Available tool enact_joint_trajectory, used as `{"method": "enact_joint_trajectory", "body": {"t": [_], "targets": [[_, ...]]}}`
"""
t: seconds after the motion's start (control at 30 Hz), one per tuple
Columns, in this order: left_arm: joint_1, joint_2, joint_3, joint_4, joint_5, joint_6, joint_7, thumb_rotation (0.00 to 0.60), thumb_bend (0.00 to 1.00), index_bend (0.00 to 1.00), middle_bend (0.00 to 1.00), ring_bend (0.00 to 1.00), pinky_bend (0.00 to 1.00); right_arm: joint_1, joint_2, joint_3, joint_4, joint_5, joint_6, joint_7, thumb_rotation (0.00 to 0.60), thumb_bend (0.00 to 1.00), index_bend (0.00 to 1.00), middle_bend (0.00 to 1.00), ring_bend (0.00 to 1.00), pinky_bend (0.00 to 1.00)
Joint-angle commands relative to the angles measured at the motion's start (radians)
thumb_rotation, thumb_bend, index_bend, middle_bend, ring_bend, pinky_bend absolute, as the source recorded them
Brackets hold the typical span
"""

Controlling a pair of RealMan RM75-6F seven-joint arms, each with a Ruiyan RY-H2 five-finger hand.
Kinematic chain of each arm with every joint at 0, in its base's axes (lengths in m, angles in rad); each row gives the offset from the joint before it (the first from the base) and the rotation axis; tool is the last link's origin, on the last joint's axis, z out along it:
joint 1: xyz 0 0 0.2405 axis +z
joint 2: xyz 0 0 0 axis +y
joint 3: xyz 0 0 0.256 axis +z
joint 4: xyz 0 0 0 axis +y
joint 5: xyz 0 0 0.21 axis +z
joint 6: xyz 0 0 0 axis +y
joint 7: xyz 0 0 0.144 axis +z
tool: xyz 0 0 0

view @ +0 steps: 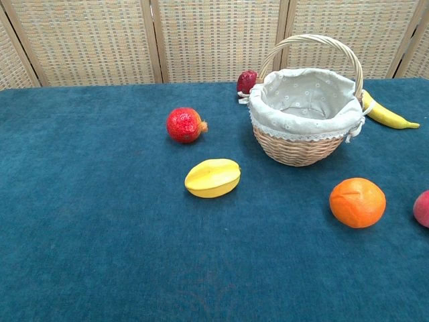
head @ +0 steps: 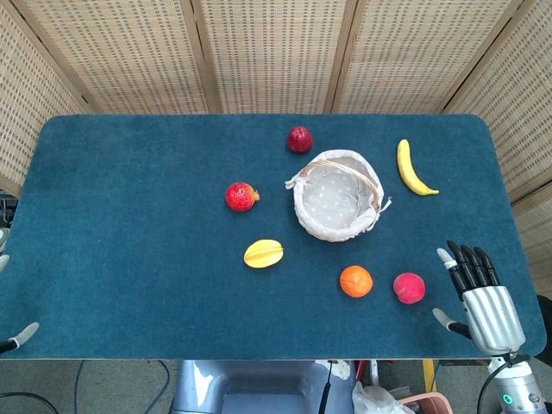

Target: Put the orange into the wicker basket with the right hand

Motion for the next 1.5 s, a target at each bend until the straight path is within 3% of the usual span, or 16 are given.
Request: {"method": "enact_joint_trajectory", "body": {"t": [0.03, 0.27, 0.4, 0.47, 0.6, 0.73, 0.9, 1.17, 1.27, 1.3, 1.43, 1.5], "targets": [[-0.001, 0.0, 0.0, 0.001, -0.001, -0.002, 0.001, 0.6, 0.0, 0.0, 0.0, 0.0, 0.0, 0.001, 0.001, -0.001, 0.0, 0.0, -0.006, -0.002, 0.6, 0.0, 0.0, 0.0, 0.0, 0.0], [-0.008, -0.003, -0.003, -0.004, -0.011, -0.02, 0.017, 0.6, 0.0, 0.0, 0.0, 0.0, 0.0, 0.052, 0.008, -0.01, -0.023, -0.015, -0.098, -0.003, 0.6, 0.0, 0.0, 0.0, 0.0, 0.0], [-0.012, -0.006, -0.006, -0.008, -0.014, -0.026, 0.029, 0.6, 0.0, 0.0, 0.0, 0.0, 0.0, 0.15, 0.025, -0.007, -0.057, -0.065, -0.223, 0.037, 0.6, 0.0, 0.0, 0.0, 0.0, 0.0], [-0.018, -0.009, -0.012, -0.012, -0.026, -0.037, 0.037, 0.6, 0.0, 0.0, 0.0, 0.0, 0.0, 0.281, 0.012, 0.011, -0.081, -0.101, -0.394, 0.077, 0.6, 0.0, 0.0, 0.0, 0.0, 0.0], [-0.028, -0.012, -0.019, -0.016, -0.043, -0.055, 0.05, 0.6, 0.0, 0.0, 0.0, 0.0, 0.0, 0.382, -0.019, 0.036, -0.065, -0.064, -0.538, 0.086, 0.6, 0.0, 0.02, 0.03, 0.0, 0.0], [-0.043, -0.016, -0.027, -0.02, -0.071, -0.085, 0.067, 0.6, 0.0, 0.0, 0.0, 0.0, 0.0, 0.466, -0.109, 0.05, -0.015, -0.009, -0.672, 0.023, 0.6, 0.0, 0.05, 0.05, 0.0, 0.0], [-0.05, -0.017, -0.031, -0.024, -0.082, -0.098, 0.075, 0.6, 0.0, 0.0, 0.0, 0.0, 0.0, 0.518, -0.182, 0.066, 0.06, 0.084, -0.765, -0.121, 0.6, 0.0, 0.06, 0.05, 0.0, 0.0], [-0.055, -0.019, -0.031, -0.025, -0.086, -0.106, 0.083, 0.6, 0.0, 0.0, 0.0, 0.0, 0.0, 0.541, -0.222, 0.063, 0.139, 0.223, -0.807, -0.32, 0.6, 0.0, 0.11, 0.06, 0.0, 0.03], [-0.055, -0.02, -0.03, -0.026, -0.086, -0.106, 0.083, 0.6, 0.0, 0.0, 0.0, 0.0, 0.0, 0.538, -0.221, 0.048, 0.146, 0.267, -0.809, -0.377, 0.6, 0.0, 0.15, 0.12, 0.01, 0.14], [-0.056, -0.02, -0.03, -0.025, -0.085, -0.107, 0.084, 0.6, 0.0, 0.0, 0.0, 0.0, 0.0, 0.538, -0.223, 0.044, 0.151, 0.276, -0.806, -0.387, 0.6, 0.01, 0.18, 0.16, 0.03, 0.22], [-0.055, -0.022, -0.027, -0.027, -0.079, -0.105, 0.09, 0.6, 0.0, 0.0, 0.0, 0.0, 0.0, 0.536, -0.234, 0.031, 0.168, 0.279, -0.788, -0.38, 0.6, 0.13, 0.32, 0.33, 0.22, 0.47], [-0.055, -0.024, -0.026, -0.027, -0.077, -0.105, 0.093, 0.6, 0.0, 0.0, 0.0, 0.0, 0.0, 0.53, -0.237, 0.024, 0.173, 0.24, -0.753, -0.325, 0.6, 0.2, 0.38, 0.4, 0.29, 0.53]]}}
